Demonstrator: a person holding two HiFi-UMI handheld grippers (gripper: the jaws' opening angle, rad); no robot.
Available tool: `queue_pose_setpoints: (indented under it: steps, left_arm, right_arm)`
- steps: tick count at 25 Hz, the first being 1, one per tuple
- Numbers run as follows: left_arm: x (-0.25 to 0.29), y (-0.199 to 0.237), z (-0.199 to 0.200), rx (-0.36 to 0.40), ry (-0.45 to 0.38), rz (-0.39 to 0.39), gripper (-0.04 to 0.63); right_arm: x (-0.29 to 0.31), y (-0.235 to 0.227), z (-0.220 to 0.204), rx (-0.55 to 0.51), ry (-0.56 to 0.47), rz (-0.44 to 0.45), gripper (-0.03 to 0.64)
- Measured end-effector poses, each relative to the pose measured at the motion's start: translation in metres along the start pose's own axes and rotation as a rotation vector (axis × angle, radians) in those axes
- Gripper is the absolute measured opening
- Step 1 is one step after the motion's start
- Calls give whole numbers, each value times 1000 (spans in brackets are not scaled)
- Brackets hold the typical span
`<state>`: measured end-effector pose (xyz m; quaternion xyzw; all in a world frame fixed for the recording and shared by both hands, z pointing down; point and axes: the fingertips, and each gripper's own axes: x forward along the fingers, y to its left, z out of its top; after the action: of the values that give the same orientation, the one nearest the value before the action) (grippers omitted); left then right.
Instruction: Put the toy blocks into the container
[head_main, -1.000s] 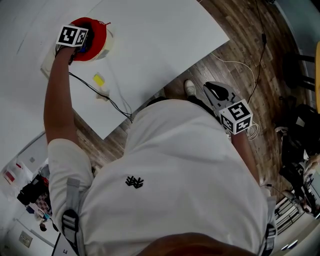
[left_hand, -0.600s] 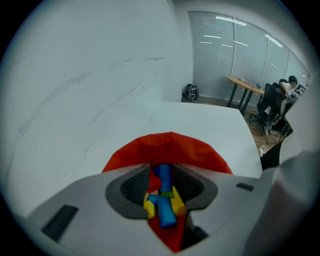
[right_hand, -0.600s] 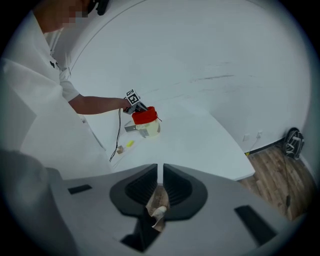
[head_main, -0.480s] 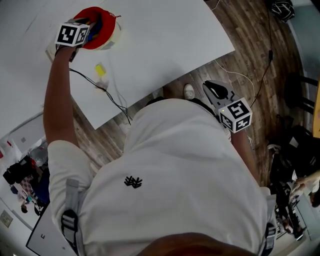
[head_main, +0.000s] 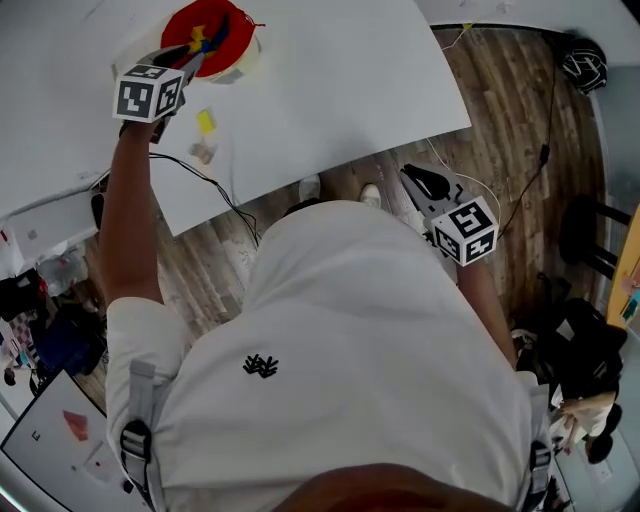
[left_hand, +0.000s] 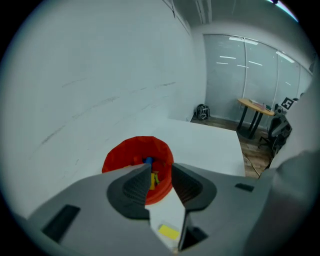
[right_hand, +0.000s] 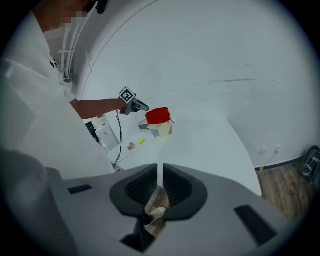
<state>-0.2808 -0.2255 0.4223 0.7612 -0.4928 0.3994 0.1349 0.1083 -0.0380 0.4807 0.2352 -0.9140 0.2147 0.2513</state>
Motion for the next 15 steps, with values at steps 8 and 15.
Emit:
queue_pose_setpoints:
  steps: [8, 15]
  left_arm:
    - [-43, -66, -10, -112, -131, 67, 80]
    - [-58, -134, -38, -245, -201, 141, 35]
  right_arm:
    - [-1, -7, 0, -71, 7, 90, 34]
    - [-6, -15, -8, -127, 30, 171, 34]
